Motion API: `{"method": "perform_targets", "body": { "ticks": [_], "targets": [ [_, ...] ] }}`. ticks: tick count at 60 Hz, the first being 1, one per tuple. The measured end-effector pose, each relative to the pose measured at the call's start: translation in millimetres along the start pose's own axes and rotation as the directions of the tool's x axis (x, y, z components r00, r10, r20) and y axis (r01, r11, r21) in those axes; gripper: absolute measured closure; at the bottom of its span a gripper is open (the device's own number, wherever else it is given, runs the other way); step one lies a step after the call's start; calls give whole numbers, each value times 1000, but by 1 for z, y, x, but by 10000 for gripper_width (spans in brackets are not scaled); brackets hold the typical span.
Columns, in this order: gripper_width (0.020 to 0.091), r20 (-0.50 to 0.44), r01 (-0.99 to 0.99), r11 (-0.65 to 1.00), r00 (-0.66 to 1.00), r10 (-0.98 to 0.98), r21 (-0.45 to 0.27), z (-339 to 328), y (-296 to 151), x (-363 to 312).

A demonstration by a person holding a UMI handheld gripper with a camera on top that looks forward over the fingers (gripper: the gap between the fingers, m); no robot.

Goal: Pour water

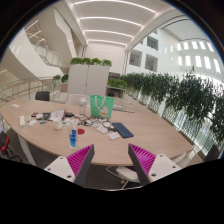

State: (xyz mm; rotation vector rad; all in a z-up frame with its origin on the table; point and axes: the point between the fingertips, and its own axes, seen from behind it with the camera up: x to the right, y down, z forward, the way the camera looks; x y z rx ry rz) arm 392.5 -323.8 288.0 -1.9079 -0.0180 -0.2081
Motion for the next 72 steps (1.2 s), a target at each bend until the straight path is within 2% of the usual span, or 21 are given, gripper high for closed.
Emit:
{"method": "perform_targets", "body": {
  "ticks": [2, 5, 19, 32, 48, 50, 51, 52, 53, 54, 57, 62, 66, 72],
  "targets": [
    [330, 4, -10, 1000, 1000, 10, 1, -22, -1, -41],
    [329, 24, -24, 1000, 999, 24, 7, -23, 5, -57],
    [326, 94, 21, 1000, 995, -23, 20, 36, 55, -133],
    [338, 205, -113, 992, 974, 98, 59, 160, 85, -247],
    [334, 127, -204, 974, 973, 192, 95, 316, 70, -282],
    [363, 127, -204, 974, 973, 190, 102, 327, 67, -285],
    [400, 126, -199, 975, 975, 185, 103, 332, 66, -287],
    [467, 124, -189, 977, 977, 176, 103, 337, 66, -289],
    [593, 124, -173, 980, 979, 161, 100, 344, 65, -289],
    [637, 114, -163, 982, 982, 151, 99, 344, 63, -290],
    [645, 96, -132, 985, 988, 121, 111, 350, 60, -290],
    [670, 124, -95, 988, 989, 80, 119, 356, 56, -302],
    [670, 152, -150, 987, 979, 139, 65, 355, 58, -311],
    [706, 173, -177, 984, 969, 177, -17, 362, 59, -320]
  ]
}}
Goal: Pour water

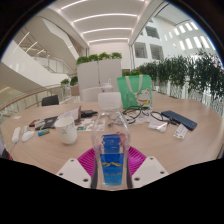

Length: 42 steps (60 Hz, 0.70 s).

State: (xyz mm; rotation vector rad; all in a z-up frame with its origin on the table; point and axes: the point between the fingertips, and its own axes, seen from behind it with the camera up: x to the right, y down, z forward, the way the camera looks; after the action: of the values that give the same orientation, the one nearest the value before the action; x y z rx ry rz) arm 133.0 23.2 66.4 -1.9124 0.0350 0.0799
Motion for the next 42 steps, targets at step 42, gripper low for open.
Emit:
{"method": "perform_targets", "body": {
  "ticks": [42],
  "targets": [
    [741, -67, 759, -527, -592, -803, -382, 118, -187, -53]
  ]
}}
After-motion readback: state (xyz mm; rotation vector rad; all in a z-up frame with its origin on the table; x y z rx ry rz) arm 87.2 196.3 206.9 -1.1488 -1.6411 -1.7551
